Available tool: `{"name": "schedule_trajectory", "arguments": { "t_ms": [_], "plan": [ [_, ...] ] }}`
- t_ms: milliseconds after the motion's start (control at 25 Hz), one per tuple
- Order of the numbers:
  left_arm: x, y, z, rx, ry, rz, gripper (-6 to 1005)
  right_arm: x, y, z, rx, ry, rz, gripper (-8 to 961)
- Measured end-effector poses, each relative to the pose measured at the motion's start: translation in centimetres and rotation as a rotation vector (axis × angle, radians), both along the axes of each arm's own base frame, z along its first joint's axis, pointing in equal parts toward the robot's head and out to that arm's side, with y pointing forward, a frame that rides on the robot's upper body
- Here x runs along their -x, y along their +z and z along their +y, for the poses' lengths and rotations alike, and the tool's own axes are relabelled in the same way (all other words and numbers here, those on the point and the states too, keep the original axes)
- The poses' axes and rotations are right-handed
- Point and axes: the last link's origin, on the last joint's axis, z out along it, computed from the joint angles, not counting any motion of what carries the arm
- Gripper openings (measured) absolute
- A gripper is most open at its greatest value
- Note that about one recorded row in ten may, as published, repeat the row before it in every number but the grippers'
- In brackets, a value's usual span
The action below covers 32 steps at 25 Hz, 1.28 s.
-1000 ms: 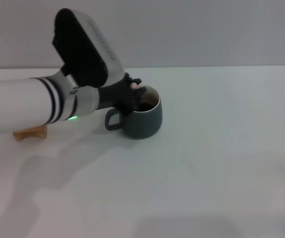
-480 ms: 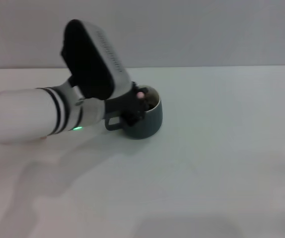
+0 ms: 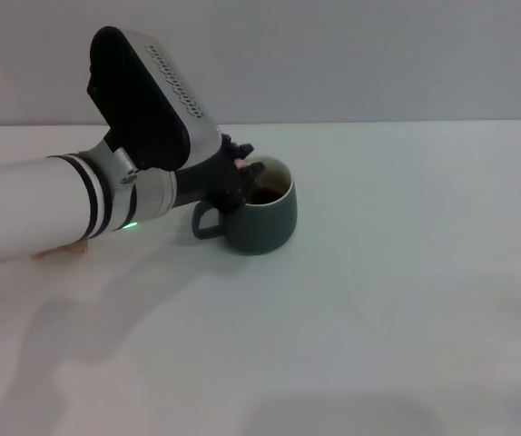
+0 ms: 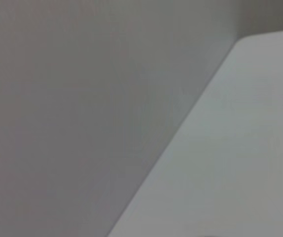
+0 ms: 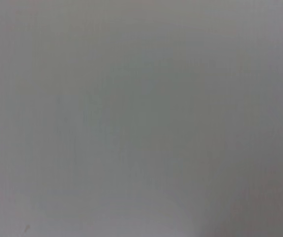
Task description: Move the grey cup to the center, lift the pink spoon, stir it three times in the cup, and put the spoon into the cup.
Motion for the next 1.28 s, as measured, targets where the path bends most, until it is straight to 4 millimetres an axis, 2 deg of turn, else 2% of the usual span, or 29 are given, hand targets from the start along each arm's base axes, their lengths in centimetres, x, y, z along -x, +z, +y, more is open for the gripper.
{"name": "schedule_trajectory", "arguments": {
  "t_ms": [120, 240, 280, 320, 440, 480, 520, 640, 800, 880, 920, 960, 1000, 1080, 1280],
  "plan": [
    [-0.4, 0.1, 0.0, -0.079, -0.033, -0.035, 208, -0.1, 0.0, -0.1, -0.002, -0.002, -0.001, -2],
    [-0.7, 0.5, 0.0, -0.135, -0.052, -0.060, 313, -0.1, 0.1, -0.2, -0.003, -0.002, -0.001, -2],
    [-0.9, 1.2, -0.1, -0.247, -0.079, -0.112, 349, -0.1, 0.1, -0.3, -0.004, -0.003, -0.002, -2],
    [-0.9, 1.2, -0.1, -0.247, -0.079, -0.112, 384, -0.1, 0.1, -0.3, -0.004, -0.003, -0.002, -2],
    [-0.7, 3.3, -0.6, -0.497, -0.115, -0.232, 489, -0.1, 0.1, -0.3, -0.007, -0.004, -0.001, -1],
    [-0.2, 4.9, -1.4, -0.660, -0.123, -0.326, 524, -0.1, 0.1, -0.3, -0.008, -0.004, -0.002, -1],
    [-0.2, 4.9, -1.4, -0.660, -0.123, -0.326, 559, -0.1, 0.1, -0.3, -0.008, -0.004, -0.002, -1],
    [1.2, 7.1, -2.9, -0.862, -0.131, -0.487, 646, -0.1, 0.1, -0.4, -0.010, -0.003, -0.002, -1],
    [4.9, 8.9, -5.2, -0.979, -0.124, -0.729, 712, 0.0, 0.2, -0.3, -0.014, 0.002, -0.003, -1],
    [8.2, 9.5, -5.8, -1.009, -0.065, -0.800, 746, 0.1, 0.4, -0.3, -0.026, 0.012, -0.007, -1],
    [11.1, 9.7, -5.9, -1.033, 0.002, -0.791, 762, 0.2, 0.5, -0.3, -0.031, 0.017, -0.009, -1],
    [12.4, 9.7, -5.9, -1.043, 0.031, -0.774, 779, 0.2, 0.5, -0.3, -0.031, 0.017, -0.009, -1],
    [12.4, 9.7, -5.9, -1.043, 0.031, -0.774, 779, 0.3, 0.6, -0.4, -0.042, 0.027, -0.013, -1],
    [16.0, 9.5, -6.0, -1.063, 0.119, -0.714, 778, 0.3, 0.7, -0.4, -0.046, 0.029, -0.014, -1],
    [20.8, 8.5, -6.9, -1.034, 0.255, -0.685, 778, 0.2, 0.9, -0.7, -0.056, 0.028, -0.020, -1]
  ]
}}
